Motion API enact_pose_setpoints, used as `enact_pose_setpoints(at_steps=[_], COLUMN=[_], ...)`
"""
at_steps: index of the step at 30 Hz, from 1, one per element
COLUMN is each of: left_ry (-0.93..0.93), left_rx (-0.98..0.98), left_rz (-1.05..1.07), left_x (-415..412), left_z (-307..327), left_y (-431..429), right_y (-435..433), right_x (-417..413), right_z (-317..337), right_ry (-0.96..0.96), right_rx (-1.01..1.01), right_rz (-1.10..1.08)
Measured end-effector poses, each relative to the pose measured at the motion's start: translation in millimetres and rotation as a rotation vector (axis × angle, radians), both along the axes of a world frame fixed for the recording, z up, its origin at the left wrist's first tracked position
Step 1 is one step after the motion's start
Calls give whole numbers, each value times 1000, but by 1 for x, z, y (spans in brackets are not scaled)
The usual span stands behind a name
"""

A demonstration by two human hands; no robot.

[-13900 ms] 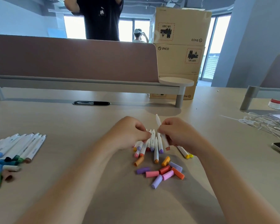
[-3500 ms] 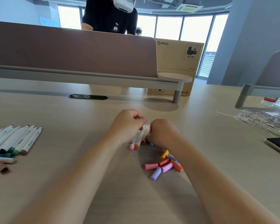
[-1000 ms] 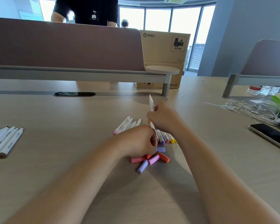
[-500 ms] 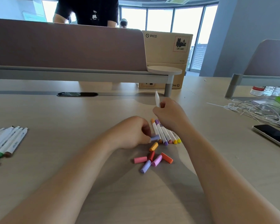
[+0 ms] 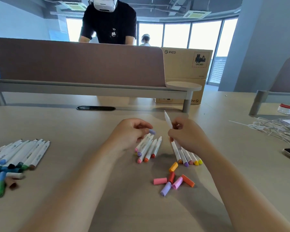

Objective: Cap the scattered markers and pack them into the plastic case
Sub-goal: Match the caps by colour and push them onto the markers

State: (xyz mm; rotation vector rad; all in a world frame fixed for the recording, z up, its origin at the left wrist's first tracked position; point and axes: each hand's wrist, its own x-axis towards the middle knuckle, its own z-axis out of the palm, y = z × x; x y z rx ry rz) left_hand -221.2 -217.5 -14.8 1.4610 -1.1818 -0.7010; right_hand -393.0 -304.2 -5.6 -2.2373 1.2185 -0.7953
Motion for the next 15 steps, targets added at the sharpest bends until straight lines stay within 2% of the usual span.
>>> enact_pose_setpoints(at_steps=[3,5,6,10,13,15], left_ry=[113,123,73,-407,-497,-578], left_rx=[-36,-22,-4,137,253,296], left_rz=[2,-18,-28,-94,-252,-285], left_x=[1,2,3,-4,-15,-20], left_z=[-2,0,1,10,14,14], left_y=[1,2,3,10,16,16], right_y=[5,6,4,0,-1,0], right_x=[2,4,5,5,5,5], right_z=[2,1,0,-2,-3,-4], right_ry=[18,27,24,15,27,44], right_rx=[60,62,51,29,31,29], right_rz=[63,52,32,-35,-37,-30])
